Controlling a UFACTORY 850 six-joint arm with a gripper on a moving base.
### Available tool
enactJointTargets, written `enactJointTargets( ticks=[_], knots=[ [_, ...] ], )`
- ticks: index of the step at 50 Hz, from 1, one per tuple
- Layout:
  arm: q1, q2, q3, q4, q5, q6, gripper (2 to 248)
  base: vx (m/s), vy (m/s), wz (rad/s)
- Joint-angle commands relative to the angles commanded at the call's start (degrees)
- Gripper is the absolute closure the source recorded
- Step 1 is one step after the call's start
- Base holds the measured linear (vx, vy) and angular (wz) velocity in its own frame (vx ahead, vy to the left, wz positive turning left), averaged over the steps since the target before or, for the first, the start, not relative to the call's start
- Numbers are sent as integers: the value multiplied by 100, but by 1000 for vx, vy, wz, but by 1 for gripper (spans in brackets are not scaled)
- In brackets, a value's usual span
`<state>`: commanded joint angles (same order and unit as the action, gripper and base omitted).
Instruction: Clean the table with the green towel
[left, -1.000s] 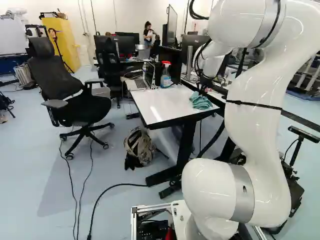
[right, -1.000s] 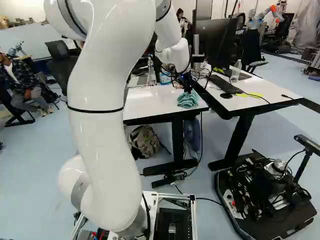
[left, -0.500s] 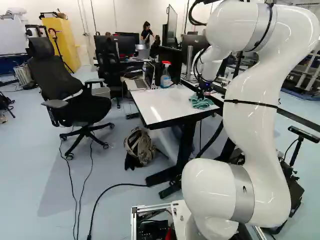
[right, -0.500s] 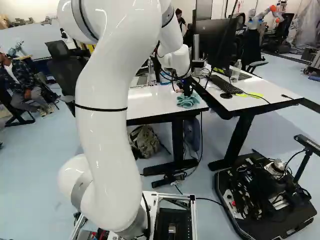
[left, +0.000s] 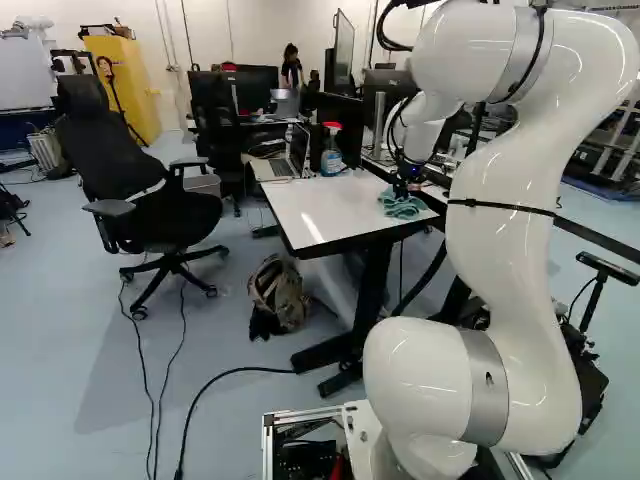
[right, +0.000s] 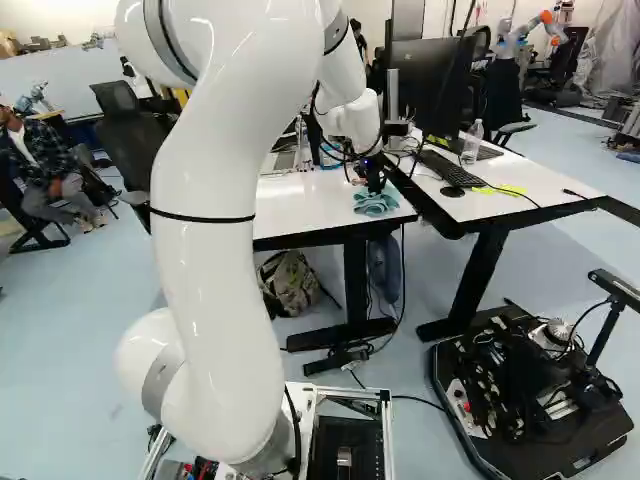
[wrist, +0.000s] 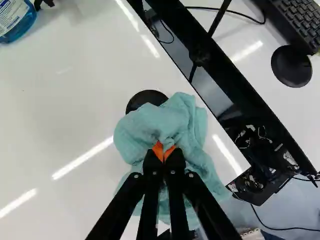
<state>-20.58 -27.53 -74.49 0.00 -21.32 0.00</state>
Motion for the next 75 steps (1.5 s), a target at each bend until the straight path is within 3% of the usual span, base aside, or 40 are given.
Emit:
enactJointTargets(
  ticks=[20, 41, 54, 75],
  knots=[
    [-22, -11, -15, 0, -145, 0, 228, 0, 0, 0],
    [-331, -82, -111, 0, -145, 0, 228, 0, 0, 0],
    [-470, 103, 139, 0, -145, 0, 228, 0, 0, 0],
    [-173, 255, 341, 0, -145, 0, 228, 0, 0, 0]
  ],
)
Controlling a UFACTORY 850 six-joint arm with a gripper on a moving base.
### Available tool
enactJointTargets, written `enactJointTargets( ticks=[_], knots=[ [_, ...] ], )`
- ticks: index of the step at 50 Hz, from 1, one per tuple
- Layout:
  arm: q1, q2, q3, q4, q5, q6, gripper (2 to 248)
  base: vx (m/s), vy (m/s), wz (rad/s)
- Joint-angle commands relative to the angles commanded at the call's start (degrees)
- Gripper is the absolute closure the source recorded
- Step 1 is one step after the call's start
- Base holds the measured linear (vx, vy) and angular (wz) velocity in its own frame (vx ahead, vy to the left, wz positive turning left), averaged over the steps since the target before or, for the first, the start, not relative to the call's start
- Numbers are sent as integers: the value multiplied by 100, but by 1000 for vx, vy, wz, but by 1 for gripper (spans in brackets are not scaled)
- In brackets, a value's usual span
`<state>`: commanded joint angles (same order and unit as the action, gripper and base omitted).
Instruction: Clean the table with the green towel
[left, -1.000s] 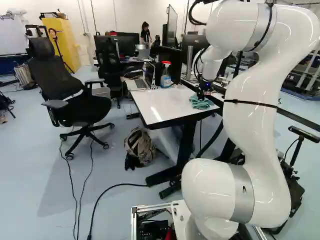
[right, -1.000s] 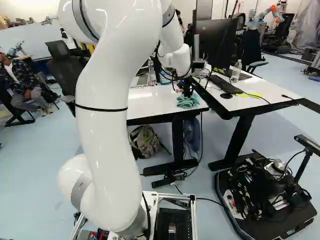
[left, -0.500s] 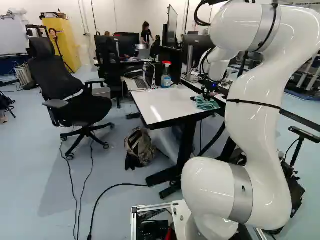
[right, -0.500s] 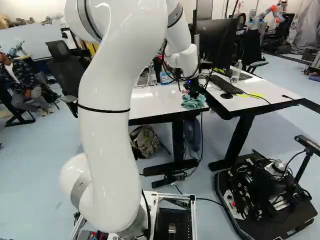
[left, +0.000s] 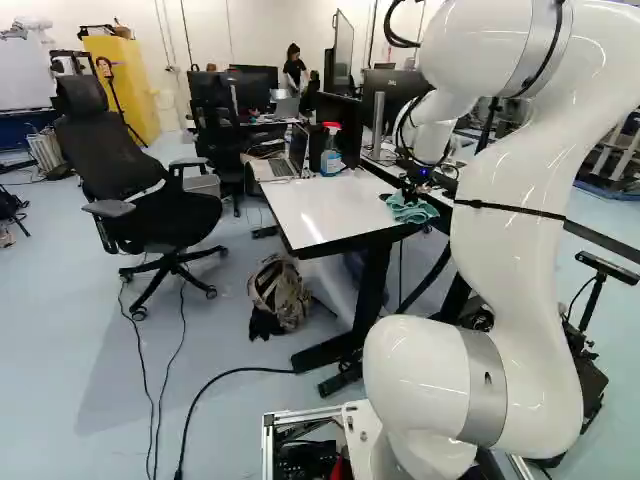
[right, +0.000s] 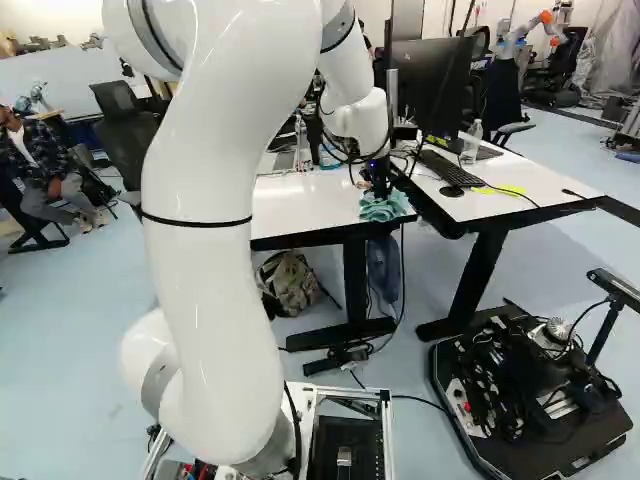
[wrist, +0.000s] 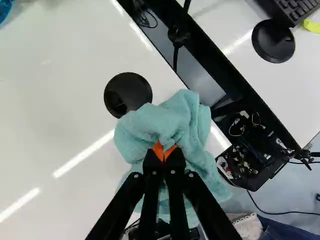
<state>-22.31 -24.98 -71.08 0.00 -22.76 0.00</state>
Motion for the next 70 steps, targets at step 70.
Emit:
enactJointTargets(
  ticks=[70],
  knots=[
    [118, 122, 161, 0, 0, 0, 228, 0, 0, 0]
  ],
)
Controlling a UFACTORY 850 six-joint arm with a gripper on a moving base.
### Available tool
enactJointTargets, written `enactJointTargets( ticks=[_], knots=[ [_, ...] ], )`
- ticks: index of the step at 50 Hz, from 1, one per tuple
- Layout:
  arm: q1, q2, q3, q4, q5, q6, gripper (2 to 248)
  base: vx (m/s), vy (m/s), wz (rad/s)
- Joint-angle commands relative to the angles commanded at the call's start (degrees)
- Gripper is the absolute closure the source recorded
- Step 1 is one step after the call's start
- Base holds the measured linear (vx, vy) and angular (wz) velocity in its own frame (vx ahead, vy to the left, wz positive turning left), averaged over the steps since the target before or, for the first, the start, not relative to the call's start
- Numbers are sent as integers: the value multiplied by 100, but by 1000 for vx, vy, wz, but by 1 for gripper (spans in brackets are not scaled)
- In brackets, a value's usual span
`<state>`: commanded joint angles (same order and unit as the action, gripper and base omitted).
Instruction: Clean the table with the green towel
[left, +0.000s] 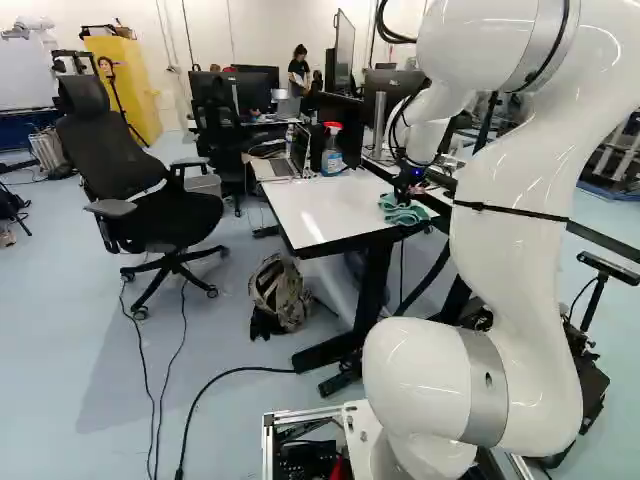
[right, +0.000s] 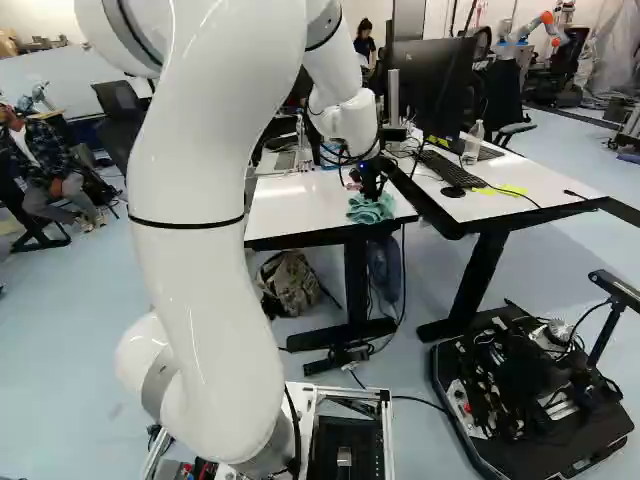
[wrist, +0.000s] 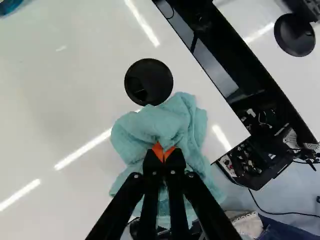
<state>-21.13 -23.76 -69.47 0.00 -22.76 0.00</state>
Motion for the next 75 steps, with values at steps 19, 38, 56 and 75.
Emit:
enactJointTargets(
  ticks=[19, 38, 56, 75],
  knots=[
    [129, 254, 172, 0, 0, 0, 228, 0, 0, 0],
    [372, 971, 744, 0, 0, 0, 228, 0, 0, 0],
    [630, 1692, 1275, 0, 0, 0, 228, 0, 0, 0],
    [977, 2306, 1626, 0, 0, 0, 228, 0, 0, 0]
  ],
)
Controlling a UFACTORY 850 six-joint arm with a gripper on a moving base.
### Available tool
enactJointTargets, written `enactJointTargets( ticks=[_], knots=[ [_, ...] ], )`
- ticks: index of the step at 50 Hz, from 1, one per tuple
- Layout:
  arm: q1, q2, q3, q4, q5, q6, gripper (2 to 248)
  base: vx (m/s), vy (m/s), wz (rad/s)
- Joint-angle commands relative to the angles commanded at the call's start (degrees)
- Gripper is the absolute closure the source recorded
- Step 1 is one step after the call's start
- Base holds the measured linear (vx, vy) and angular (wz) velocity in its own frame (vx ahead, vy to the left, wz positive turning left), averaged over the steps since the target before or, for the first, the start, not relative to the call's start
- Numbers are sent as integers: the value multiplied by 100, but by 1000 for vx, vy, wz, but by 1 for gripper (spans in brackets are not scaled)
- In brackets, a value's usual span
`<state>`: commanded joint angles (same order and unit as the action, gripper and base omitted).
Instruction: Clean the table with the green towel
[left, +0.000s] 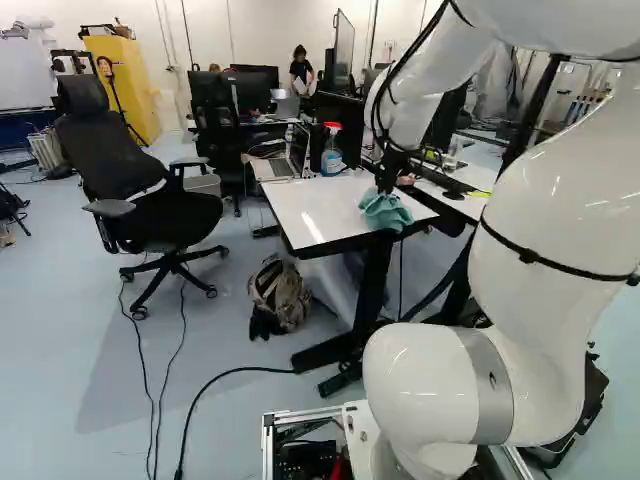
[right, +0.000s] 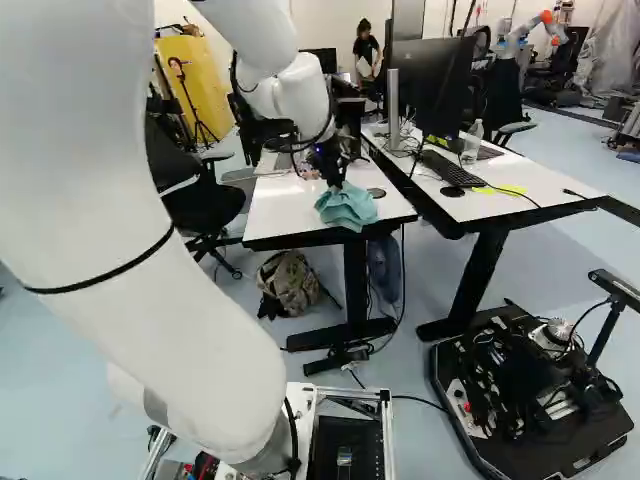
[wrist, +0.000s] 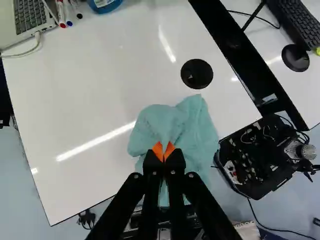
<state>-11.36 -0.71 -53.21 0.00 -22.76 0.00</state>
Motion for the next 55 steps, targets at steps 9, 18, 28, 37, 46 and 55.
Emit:
enactJointTargets(
  ticks=[9, 18, 28, 37, 46, 55],
  knots=[
    [176, 197, 137, 0, 0, 0, 228, 0, 0, 0],
    [347, 238, 178, 0, 0, 0, 228, 0, 0, 0],
    [436, 255, 195, 0, 0, 0, 228, 0, 0, 0],
    [453, 258, 198, 0, 0, 0, 228, 0, 0, 0],
    [467, 254, 194, 0, 0, 0, 228, 0, 0, 0],
    [568, 196, 136, 0, 0, 0, 228, 0, 0, 0]
  ],
)
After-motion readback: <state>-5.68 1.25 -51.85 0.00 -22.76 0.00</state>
